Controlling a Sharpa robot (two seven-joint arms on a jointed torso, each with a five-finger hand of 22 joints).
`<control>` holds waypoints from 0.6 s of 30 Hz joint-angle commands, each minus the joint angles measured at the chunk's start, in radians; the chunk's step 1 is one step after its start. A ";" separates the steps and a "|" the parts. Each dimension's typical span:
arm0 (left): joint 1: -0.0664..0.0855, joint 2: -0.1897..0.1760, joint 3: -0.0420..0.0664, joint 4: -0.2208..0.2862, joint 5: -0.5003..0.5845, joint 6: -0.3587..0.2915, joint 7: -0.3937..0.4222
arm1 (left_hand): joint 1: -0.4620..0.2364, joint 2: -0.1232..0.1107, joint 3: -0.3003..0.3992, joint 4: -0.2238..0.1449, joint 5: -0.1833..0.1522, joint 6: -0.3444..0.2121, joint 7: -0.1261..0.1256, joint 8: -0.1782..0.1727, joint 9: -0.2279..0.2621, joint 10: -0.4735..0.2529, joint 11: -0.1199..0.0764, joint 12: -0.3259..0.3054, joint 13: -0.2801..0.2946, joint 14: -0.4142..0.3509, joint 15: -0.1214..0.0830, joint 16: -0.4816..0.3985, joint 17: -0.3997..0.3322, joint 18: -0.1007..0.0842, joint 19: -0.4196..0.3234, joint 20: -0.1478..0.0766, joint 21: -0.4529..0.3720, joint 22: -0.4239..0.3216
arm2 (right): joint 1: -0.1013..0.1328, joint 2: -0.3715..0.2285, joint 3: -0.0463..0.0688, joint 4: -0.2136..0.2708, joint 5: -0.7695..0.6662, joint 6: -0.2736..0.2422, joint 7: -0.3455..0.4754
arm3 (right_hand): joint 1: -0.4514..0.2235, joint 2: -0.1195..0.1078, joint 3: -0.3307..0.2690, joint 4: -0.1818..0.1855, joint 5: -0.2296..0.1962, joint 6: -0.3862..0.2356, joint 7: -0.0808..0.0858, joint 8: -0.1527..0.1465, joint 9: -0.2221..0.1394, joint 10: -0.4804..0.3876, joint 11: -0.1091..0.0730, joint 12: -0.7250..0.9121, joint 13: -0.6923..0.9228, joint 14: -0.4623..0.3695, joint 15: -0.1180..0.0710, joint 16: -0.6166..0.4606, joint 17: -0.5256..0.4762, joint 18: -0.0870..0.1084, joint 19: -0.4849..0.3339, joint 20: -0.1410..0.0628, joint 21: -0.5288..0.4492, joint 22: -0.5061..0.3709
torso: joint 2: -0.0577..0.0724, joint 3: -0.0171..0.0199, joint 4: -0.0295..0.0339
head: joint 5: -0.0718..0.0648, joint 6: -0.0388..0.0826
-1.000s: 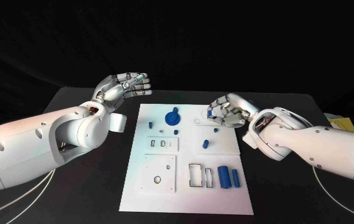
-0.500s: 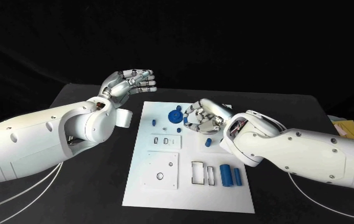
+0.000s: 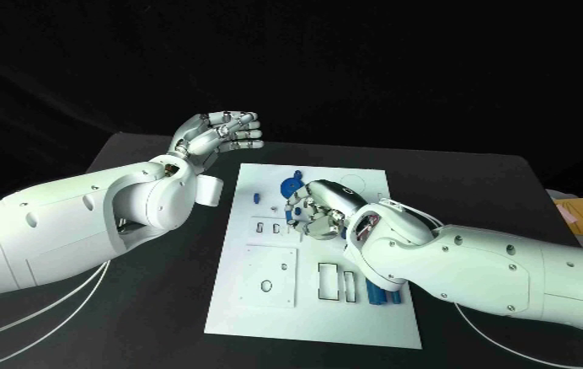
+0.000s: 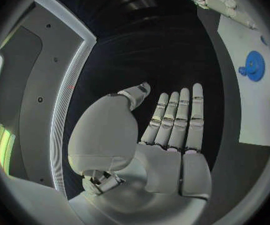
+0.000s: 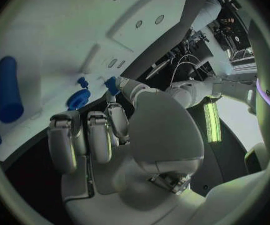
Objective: Assemble the parts on the task board
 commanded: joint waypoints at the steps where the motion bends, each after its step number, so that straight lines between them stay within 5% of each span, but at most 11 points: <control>1: 0.000 0.003 0.001 0.002 0.002 0.017 0.001 | -0.001 0.001 -0.005 0.002 0.000 -0.005 0.063 -0.007 -0.002 -0.001 0.005 -0.005 0.001 -0.003 0.005 -0.004 0.001 0.011 -0.006 0.004 -0.006 -0.001 | -0.011 0.013 0.000 -0.007 -0.062 0.012 -0.025 | -0.005 0.008 0.001 0.005 0.006 0.006 -0.002 0.009 0.018 0.005 0.000 0.001 0.000 0.092 -0.006 0.002 0.203 -0.020 0.100 -0.006 0.003 0.258 | 0.001 0.0005 0.0003 | 0.006 -0.004; 18: 0.001 0.002 0.001 0.004 0.002 0.020 0.000 | -0.001 0.001 -0.005 0.002 0.000 -0.005 0.063 -0.007 -0.002 -0.001 0.005 -0.005 0.001 -0.003 0.005 -0.004 0.001 0.011 -0.006 0.004 -0.006 -0.001 | -0.037 0.045 -0.001 -0.028 -0.101 0.046 -0.030 | -0.013 0.003 -0.003 0.006 0.003 0.003 -0.001 0.008 0.018 0.005 0.002 0.001 0.000 0.092 -0.004 0.001 0.203 -0.020 0.100 -0.005 0.004 0.258 | 0.001 0.0018 -0.0019 | 0.016 -0.015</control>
